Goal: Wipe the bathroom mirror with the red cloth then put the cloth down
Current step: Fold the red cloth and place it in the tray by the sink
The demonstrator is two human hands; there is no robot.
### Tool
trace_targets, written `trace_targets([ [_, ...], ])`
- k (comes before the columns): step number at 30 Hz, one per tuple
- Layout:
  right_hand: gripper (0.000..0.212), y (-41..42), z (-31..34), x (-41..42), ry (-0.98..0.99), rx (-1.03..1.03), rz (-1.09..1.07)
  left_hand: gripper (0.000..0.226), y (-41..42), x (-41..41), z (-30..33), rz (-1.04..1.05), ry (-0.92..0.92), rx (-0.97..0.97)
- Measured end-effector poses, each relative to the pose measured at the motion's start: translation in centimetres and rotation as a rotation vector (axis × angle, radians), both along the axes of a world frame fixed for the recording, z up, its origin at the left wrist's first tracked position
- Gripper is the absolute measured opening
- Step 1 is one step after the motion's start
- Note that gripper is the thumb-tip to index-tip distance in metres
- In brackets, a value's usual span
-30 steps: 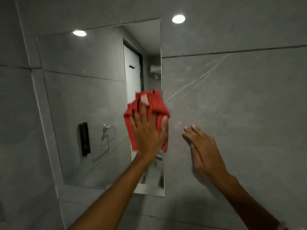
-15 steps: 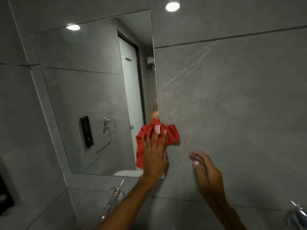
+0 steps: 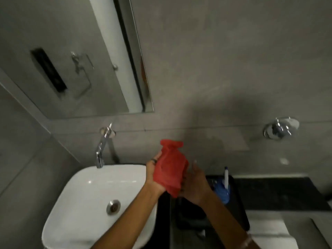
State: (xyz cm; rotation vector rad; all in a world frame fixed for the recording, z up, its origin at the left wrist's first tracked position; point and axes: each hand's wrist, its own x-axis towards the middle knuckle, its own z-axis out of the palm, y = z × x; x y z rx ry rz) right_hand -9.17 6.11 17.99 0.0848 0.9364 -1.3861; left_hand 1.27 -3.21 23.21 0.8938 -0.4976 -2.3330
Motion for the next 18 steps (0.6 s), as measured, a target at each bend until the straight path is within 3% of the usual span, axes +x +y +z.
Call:
trace_targets([
  [2, 0.077, -1.0, -0.9, -0.4, -0.115, -0.089, -0.115, 0.062, 0.9, -0.1, -0.6, 0.009, 0.090, 0.121],
  [4, 0.069, -1.5, -1.6, -0.5, -0.056, -0.062, -0.125, 0.071, 1.6, -0.4, -1.7, 0.004, 0.105, 0.166],
  [7, 0.039, -1.0, -5.0, -0.8, 0.089, -0.067, 0.017, 0.063, 1.8, -0.6, -4.9, -0.001, -0.093, 0.122],
  [8, 0.040, -0.7, -6.1, -1.1, 0.172, -0.061, 0.080, 0.057, 1.8, -0.5, -5.8, -0.033, -0.168, 0.086],
  [9, 0.054, -0.4, -7.5, -1.4, 0.276, -0.003, 0.119, 0.054, 1.9, -0.6, -7.4, -0.082, -0.239, 0.044],
  [11, 0.075, 0.2, -9.3, -2.2, 0.494, 0.105, 0.180, 0.065, 2.1, -0.6, -10.5, -0.170, -0.362, -0.042],
  [14, 0.079, 0.9, -12.6, -3.5, 0.629, 0.183, 0.252, 0.091, 2.1, -0.9, -15.2, -0.285, -0.529, -0.099],
  [18, 0.080, 0.8, -16.8, -5.7, 0.794, 0.231, 0.336, 0.105, 1.6, -2.6, -20.9, -0.400, -0.683, -0.224],
])
